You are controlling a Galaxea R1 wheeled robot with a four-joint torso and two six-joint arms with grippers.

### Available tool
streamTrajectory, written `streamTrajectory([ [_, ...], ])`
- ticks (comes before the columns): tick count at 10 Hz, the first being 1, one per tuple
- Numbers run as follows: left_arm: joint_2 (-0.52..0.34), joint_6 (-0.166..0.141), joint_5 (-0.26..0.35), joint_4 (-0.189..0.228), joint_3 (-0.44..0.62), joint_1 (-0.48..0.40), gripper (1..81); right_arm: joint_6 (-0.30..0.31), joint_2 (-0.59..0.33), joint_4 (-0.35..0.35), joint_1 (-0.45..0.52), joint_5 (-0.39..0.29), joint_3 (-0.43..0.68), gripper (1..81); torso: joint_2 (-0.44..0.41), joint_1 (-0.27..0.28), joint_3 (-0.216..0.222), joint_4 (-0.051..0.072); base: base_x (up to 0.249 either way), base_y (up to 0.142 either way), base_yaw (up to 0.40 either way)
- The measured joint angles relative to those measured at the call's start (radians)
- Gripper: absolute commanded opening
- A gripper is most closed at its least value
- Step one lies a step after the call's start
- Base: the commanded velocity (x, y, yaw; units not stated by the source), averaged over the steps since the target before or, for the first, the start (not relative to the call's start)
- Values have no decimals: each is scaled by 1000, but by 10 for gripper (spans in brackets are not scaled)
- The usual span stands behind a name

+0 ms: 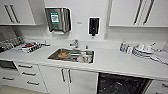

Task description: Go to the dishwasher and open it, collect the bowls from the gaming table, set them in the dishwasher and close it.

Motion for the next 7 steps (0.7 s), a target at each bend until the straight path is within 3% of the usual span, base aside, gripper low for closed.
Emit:
streamTrajectory([
  [3, 70, 3, -14, 0, -109, 41, 811, -40, 35, -6, -22, 8, -46, 811, 0, 0, 0, 0, 0, 0, 0],
  [7, 164, 3, -17, 0, -326, 156, 811, -216, 140, -8, -70, 30, -180, 811, 0, 0, 0, 0, 0, 0, 0],
])
